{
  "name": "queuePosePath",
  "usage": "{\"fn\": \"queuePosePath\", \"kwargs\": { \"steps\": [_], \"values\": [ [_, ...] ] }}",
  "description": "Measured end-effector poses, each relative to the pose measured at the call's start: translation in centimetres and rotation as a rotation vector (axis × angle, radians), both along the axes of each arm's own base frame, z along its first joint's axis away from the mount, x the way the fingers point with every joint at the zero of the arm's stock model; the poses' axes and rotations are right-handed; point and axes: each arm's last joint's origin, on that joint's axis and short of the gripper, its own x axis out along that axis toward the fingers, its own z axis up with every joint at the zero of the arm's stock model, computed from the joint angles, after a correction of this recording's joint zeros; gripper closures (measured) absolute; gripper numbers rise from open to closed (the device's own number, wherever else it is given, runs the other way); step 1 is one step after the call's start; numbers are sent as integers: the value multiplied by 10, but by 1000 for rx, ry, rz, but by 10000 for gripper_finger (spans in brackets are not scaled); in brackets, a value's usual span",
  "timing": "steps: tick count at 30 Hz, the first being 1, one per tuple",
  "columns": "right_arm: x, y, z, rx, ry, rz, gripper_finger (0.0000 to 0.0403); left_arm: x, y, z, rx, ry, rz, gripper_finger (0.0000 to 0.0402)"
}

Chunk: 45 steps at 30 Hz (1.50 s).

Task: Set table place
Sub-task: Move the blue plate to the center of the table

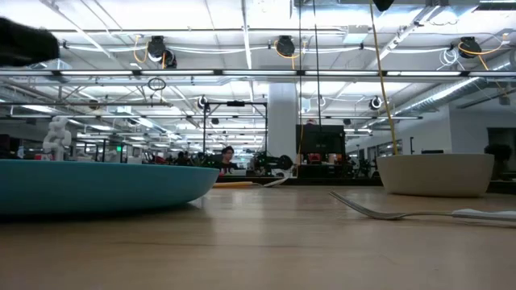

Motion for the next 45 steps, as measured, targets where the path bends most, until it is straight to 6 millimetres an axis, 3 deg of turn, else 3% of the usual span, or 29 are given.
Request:
{"fn": "queuePosePath", "kwargs": {
  "steps": [14,22,26,39,45],
  "values": [
    [-1,0,-2,2,21,0,403,-2,5,-7,65,-27,-16,388],
    [4,9,-26,46,32,31,403,-2,6,-6,87,-43,-45,391],
    [6,14,-41,73,35,47,403,0,11,4,79,-66,-41,392],
    [-2,28,-78,47,66,2,403,2,49,79,78,-293,-144,397],
    [-8,36,-81,36,60,-25,403,18,82,94,142,-305,-255,397]
  ]
}}
